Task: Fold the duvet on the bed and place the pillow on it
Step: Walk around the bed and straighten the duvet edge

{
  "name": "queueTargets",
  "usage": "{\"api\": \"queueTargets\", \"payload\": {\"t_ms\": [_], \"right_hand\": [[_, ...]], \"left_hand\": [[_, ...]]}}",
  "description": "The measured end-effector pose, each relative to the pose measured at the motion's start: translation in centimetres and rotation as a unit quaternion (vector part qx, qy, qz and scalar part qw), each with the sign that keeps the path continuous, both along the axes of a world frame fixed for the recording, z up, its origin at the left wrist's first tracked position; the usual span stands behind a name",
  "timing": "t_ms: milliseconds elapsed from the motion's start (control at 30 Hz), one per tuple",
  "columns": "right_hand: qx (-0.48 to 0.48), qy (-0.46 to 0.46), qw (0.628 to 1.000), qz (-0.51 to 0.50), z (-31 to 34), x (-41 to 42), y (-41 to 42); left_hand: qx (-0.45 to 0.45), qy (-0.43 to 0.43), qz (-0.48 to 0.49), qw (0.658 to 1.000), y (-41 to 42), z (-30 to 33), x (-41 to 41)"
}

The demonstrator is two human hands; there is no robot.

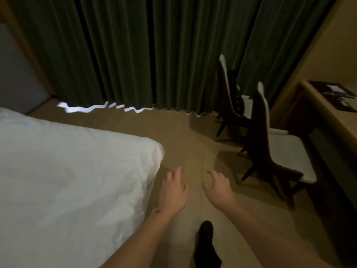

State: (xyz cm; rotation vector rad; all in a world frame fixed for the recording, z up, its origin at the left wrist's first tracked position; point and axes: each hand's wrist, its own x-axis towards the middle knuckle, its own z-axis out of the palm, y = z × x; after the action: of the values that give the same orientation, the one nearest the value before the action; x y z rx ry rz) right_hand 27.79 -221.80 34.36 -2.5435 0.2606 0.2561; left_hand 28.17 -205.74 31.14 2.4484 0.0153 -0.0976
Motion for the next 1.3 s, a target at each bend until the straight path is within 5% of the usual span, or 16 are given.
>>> {"api": "queueTargets", "payload": {"t_ms": [367,633,1000,1300], "right_hand": [[0.029,0.007,0.987,0.156,-2.5,37.2,1.4],[0.049,0.037,0.949,0.311,-4.4,57.4,10.1],[0.001,0.031,0.849,0.527,-4.1,85.5,28.9],[0.063,0.028,0.748,0.661,-1.6,98.4,49.5]], "left_hand": [[-0.028,0.002,0.194,0.981,4.0,-0.5,30.0],[-0.075,0.007,0.381,0.921,10.6,-2.9,44.3],[-0.075,-0.007,0.53,0.844,23.3,-4.1,66.5],[-0.007,-0.037,0.659,0.751,35.3,-0.4,75.9]]}}
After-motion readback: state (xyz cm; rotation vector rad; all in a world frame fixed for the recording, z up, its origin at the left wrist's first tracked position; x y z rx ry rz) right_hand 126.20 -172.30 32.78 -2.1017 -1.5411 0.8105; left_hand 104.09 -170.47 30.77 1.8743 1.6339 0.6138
